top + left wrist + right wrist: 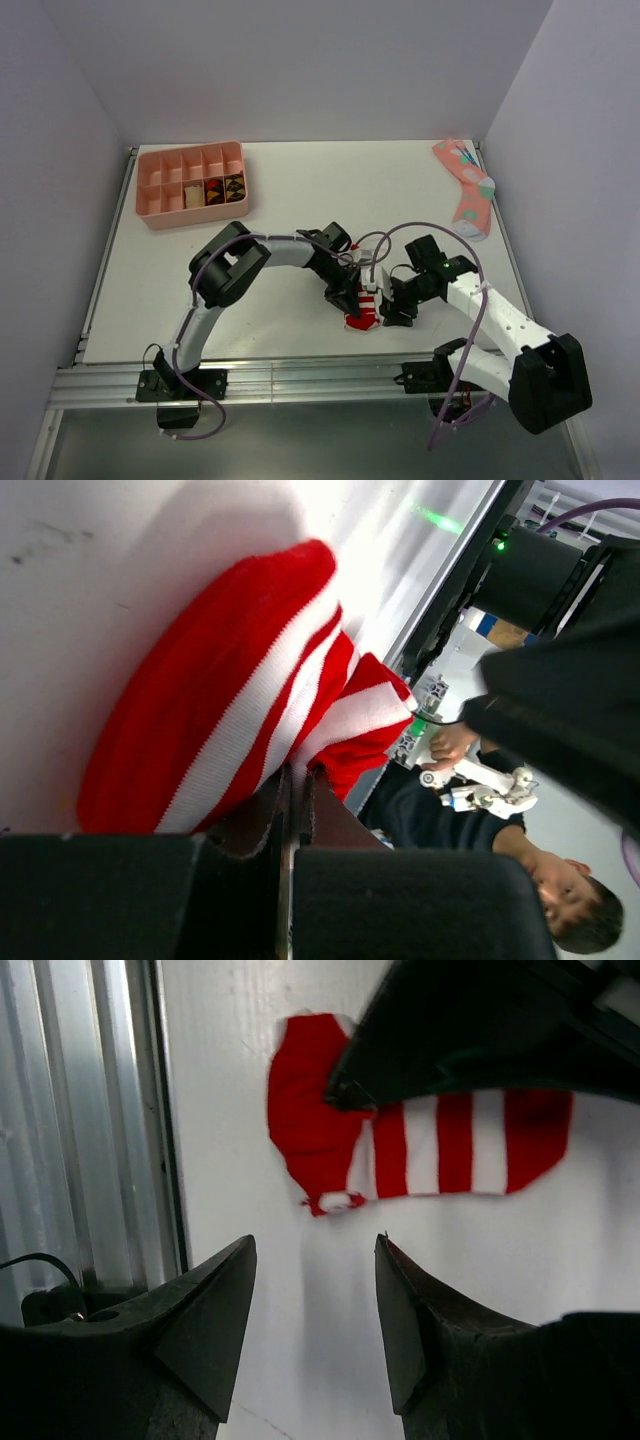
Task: Roll the socks
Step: Roll the sock at the center of the board.
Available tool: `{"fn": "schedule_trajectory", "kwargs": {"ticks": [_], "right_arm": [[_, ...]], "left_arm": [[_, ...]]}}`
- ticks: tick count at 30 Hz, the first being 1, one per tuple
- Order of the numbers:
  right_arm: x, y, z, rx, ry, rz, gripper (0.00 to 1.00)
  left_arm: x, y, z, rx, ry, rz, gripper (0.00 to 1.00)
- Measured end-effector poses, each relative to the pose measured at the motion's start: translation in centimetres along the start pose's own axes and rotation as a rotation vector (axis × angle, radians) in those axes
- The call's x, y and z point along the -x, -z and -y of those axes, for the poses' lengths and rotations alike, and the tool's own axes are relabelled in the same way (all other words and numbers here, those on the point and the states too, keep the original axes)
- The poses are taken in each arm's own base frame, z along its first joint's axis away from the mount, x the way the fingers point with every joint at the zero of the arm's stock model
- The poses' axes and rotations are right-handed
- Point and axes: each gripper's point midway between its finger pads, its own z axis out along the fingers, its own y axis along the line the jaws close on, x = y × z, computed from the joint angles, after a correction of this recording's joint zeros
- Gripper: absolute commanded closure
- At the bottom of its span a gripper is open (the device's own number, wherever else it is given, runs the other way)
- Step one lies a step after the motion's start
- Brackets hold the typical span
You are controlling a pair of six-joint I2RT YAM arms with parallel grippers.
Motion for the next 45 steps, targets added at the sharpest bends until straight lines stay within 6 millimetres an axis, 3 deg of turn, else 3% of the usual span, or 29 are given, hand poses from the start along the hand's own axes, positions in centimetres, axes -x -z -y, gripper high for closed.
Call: {"fn": "schedule_trajectory", "kwargs": {"ticks": [5,25,31,34,45], "right_arm": [[0.3,-1.2,-1.3,0.020,0.091,-0.027,0.41],[0.2,-4.4,-1.4,-0.026,0.225,-0.095,0.45],[0.2,-5.0,-0.7,-0.057,0.235,-0.106,0.62],[0.2,-5.3,-0.5,-0.061,0.222,-0.111,0.75],[0.6,-5.6,0.1,-0.073,0.186,-0.095,0.81]], "left_arm": [[0.1,0.0,-0.1,0.006,0.030,-0.021,1.00],[0.3,0.2,-0.2,-0.012,0.095,-0.088,1.00],[0.4,0.3,-0.3,-0.012,0.094,-0.090,0.99],[0.5,0.4,-0.3,-0.020,0.096,-0.085,0.99],[0.3,1.4,-0.6,-0.035,0.227,0.147,0.88]]}}
